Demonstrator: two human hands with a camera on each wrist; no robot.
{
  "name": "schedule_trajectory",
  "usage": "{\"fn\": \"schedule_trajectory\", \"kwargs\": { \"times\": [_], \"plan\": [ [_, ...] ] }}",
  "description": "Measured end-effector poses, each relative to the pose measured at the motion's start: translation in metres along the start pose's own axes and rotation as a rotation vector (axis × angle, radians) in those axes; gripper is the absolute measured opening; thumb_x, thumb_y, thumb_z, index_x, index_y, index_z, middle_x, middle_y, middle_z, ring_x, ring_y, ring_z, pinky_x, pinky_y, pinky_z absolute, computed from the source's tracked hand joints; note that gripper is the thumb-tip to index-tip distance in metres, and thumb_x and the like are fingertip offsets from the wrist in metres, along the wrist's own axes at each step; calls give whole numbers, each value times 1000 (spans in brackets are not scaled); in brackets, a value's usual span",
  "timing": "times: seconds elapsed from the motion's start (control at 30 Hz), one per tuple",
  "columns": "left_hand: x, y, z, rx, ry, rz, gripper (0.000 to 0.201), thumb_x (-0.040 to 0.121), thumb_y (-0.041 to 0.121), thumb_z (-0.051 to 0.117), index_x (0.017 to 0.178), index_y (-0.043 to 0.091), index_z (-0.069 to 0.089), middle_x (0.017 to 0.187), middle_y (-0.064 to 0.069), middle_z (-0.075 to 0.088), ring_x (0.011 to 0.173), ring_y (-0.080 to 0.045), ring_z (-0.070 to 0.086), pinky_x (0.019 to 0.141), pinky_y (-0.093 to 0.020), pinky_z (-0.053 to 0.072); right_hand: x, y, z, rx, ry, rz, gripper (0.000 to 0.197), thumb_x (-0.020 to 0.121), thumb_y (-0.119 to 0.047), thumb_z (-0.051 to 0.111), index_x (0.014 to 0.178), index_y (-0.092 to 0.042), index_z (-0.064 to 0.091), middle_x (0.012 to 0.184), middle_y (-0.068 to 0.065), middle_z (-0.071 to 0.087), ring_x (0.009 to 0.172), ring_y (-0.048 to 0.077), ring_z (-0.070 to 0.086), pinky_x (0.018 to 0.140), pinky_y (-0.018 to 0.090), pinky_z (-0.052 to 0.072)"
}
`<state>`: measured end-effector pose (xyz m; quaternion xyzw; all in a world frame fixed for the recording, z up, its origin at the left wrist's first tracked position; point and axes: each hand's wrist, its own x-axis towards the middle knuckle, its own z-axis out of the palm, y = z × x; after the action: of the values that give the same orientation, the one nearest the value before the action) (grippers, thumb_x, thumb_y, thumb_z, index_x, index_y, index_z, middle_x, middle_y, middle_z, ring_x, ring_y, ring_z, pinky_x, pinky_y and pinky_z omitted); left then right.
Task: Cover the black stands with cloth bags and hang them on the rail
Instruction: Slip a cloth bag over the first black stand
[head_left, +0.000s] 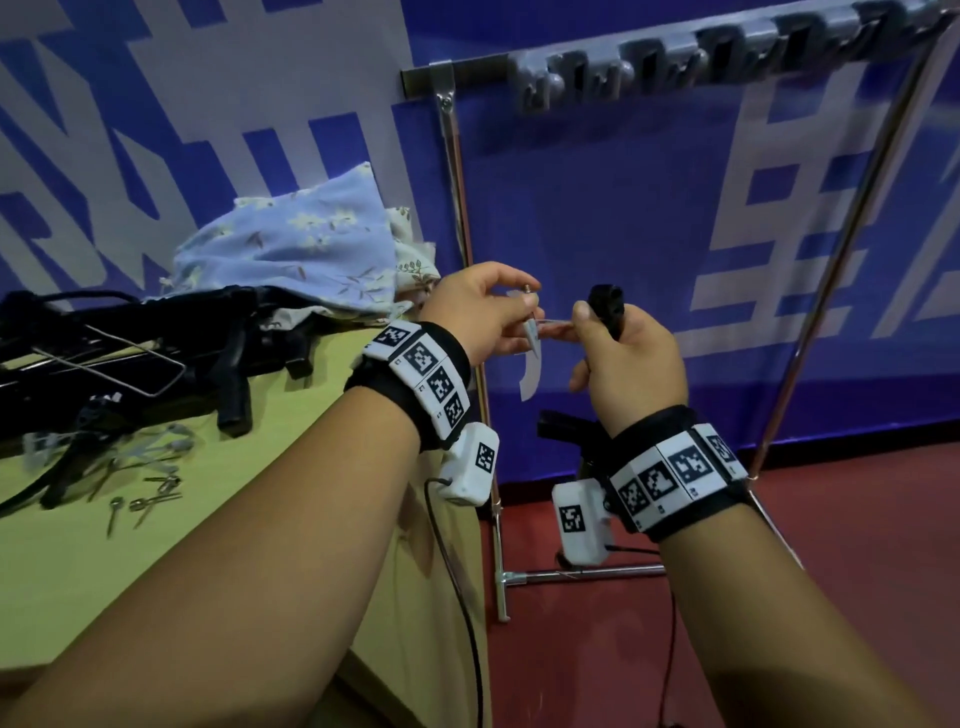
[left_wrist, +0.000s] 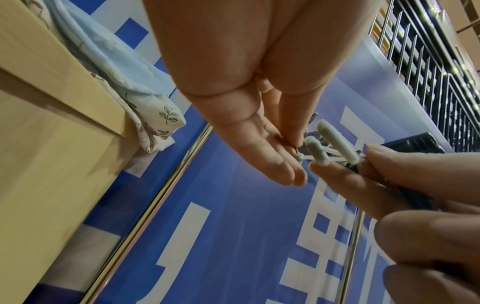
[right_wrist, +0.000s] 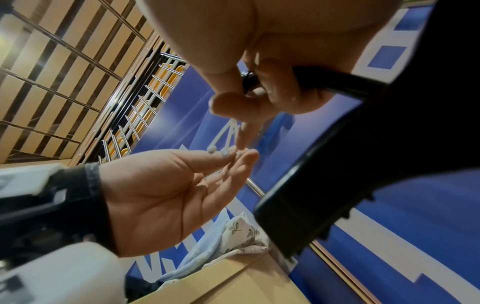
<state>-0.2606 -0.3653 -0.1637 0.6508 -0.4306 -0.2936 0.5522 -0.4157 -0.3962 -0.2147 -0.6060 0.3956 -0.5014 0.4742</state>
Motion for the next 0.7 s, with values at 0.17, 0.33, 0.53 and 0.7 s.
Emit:
{"fn": "schedule_trajectory", "kwargs": {
  "times": [0.17,0.33,0.53,0.7],
  "plan": [
    [3,-6,-1,19,-24,-17,15,98,3,67,111,8,72,95,-20,77,84,-31,79,59,-27,59,2,9,8,57,1,21,29,109,-37,58,103,-13,72,73,-12,78,44,4,57,51,12,41],
    [2,-8,-2,-18,-21,-71,15,96,0,65,107,7,71,99,-25,76,86,-35,79,61,-31,60,2,17,13,90,-4,28,27,109,-33,58,107,-10,70,62,-13,72,45,4,56,50,11,42],
    [-5,-5,3,5,-28,-108,19,97,1,56,106,3,73,97,-23,77,85,-32,79,58,-29,61,1,24,13,105,8,8,20,108,-33,61,100,-16,69,73,-3,77,49,8,57,56,20,48],
    [-4,-8,5,58,-35,-176,26,102,25,61,110,4,75,93,-14,76,71,-21,72,71,-34,64,3,30,11,122,27,-19,16,107,-31,62,97,-20,67,87,5,80,50,10,56,56,26,49]
  ]
}}
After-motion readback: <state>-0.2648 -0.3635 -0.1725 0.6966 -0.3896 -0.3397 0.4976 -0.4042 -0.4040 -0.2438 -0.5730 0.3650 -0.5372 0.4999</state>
